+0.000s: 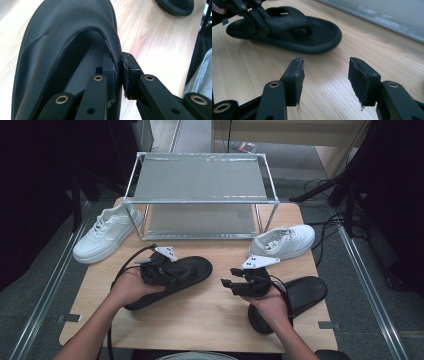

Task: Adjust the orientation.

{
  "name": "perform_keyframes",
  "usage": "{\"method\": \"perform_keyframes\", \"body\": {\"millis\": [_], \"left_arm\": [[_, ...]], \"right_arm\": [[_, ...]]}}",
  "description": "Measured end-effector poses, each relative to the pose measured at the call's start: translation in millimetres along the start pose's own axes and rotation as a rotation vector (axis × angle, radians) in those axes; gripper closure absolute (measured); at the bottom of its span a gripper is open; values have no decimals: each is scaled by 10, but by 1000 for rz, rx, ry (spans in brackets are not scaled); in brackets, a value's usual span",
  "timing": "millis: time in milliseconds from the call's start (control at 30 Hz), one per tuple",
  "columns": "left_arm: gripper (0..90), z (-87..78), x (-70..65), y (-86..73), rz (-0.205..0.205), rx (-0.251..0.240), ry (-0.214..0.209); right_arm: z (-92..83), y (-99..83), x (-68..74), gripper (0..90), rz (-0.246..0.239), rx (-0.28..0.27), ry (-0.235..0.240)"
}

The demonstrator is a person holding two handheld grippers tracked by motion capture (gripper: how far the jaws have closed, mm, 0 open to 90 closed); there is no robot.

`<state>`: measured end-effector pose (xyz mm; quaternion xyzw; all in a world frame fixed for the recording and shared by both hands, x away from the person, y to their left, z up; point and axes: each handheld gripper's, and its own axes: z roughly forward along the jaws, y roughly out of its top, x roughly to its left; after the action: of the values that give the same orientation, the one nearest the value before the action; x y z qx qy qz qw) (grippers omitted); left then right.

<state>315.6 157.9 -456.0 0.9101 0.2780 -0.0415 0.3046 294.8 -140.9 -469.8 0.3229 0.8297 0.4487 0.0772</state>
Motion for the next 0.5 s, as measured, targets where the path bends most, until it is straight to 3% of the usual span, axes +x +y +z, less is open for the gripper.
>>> {"method": "perform_keyframes", "body": {"millis": [67, 200, 333, 500], "left_arm": [[828, 87, -51, 89, 18, 1, -19], [828, 196, -79, 187, 11, 0, -38], [826, 435, -161, 318, 17, 33, -38], [826, 650, -150, 373, 10, 39, -38]], "right_arm": [[-26, -26, 1, 481, 7, -1, -6], [-43, -48, 5, 487, 9, 1, -12], [-63, -79, 13, 489, 22, 4, -23], [-64, -99, 20, 492, 20, 8, -39]]}}
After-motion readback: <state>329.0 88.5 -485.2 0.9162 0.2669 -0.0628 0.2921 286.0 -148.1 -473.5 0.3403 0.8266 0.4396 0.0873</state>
